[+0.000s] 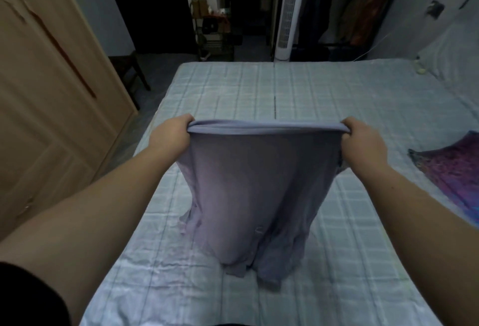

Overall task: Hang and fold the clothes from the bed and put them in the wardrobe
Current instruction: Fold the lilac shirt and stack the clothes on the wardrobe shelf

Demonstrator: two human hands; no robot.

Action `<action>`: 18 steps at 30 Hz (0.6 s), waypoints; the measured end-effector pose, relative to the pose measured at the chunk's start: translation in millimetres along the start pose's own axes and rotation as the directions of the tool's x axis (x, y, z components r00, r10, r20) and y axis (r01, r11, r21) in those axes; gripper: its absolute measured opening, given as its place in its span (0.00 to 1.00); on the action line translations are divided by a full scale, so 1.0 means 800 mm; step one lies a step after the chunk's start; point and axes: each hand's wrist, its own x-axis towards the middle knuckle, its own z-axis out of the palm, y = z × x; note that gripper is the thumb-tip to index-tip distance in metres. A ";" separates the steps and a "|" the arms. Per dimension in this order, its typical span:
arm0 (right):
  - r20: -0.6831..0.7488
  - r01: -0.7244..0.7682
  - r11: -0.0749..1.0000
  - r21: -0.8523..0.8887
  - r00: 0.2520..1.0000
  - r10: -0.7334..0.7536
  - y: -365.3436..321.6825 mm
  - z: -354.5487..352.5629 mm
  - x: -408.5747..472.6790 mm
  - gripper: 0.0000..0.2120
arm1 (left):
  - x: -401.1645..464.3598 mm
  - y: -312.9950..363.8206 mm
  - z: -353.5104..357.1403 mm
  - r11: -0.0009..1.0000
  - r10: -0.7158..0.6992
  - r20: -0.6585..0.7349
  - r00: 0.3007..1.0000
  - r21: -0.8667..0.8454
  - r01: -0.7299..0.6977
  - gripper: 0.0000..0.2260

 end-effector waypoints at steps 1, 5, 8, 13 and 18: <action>0.044 -0.014 0.999 0.047 0.999 0.012 0.006 0.010 0.004 0.12 | 0.002 0.002 0.010 0.999 -0.030 0.048 0.998 -0.039 0.032 0.13; 0.253 -0.083 0.970 0.229 0.967 0.023 0.017 0.056 0.006 0.09 | 0.002 0.006 0.053 0.979 -0.116 0.311 0.943 -0.125 0.161 0.10; 0.379 -0.112 0.945 0.306 0.925 -0.013 0.004 0.082 0.005 0.08 | 0.000 0.001 0.077 0.983 -0.177 0.509 0.842 0.049 0.177 0.13; 0.535 -0.022 0.941 0.339 0.827 -0.174 -0.045 0.094 0.003 0.12 | -0.008 0.055 0.089 0.999 0.027 0.563 0.826 -0.039 -0.006 0.41; 0.580 -0.005 0.901 0.433 0.767 -0.274 -0.086 0.096 -0.003 0.06 | -0.019 0.169 0.103 0.845 0.342 0.446 0.827 -0.532 -0.063 0.46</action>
